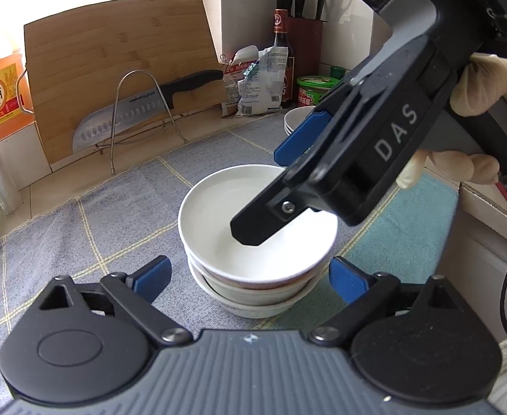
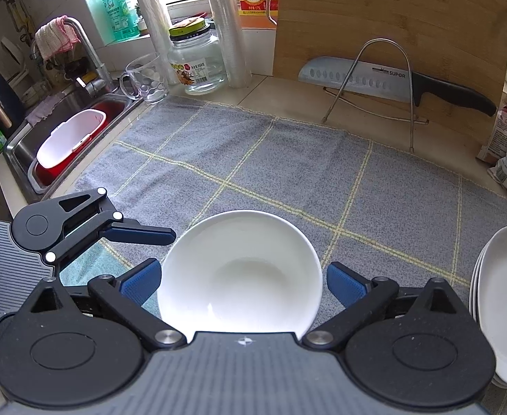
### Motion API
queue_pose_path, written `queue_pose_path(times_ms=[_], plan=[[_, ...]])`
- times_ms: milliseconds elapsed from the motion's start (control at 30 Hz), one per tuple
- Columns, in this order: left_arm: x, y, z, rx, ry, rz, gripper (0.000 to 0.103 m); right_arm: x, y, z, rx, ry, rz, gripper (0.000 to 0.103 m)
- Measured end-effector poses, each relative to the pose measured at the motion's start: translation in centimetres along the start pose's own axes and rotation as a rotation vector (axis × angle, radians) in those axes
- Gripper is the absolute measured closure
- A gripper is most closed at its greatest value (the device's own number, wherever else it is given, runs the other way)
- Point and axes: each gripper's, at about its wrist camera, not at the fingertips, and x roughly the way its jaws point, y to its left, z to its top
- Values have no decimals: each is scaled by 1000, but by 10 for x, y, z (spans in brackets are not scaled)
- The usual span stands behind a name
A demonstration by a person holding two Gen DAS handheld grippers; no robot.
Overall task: Organize plates and bowls
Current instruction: 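Lower the white bowl into the stacked bowls and open the right tool, then grip the three stacked bowls from opposite sides with both tools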
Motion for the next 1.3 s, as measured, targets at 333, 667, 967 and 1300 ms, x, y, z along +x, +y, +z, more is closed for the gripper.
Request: queue_pose_path(times_ms=[333,667,967,1300], plan=[[0,1,-10,14,67,14,6,-9,2,-17,-27,-18,-12,0],[11,-2,-17,-33,152,57,6,-24,-1,-46,-67,-32,35,0],[26,-10,-21,-32,215,130,6,-11,-20,-81,-104,11,14,0],[46,-3,-23,20,236,86,6,34,-31,-96,-126,71,-63,0]])
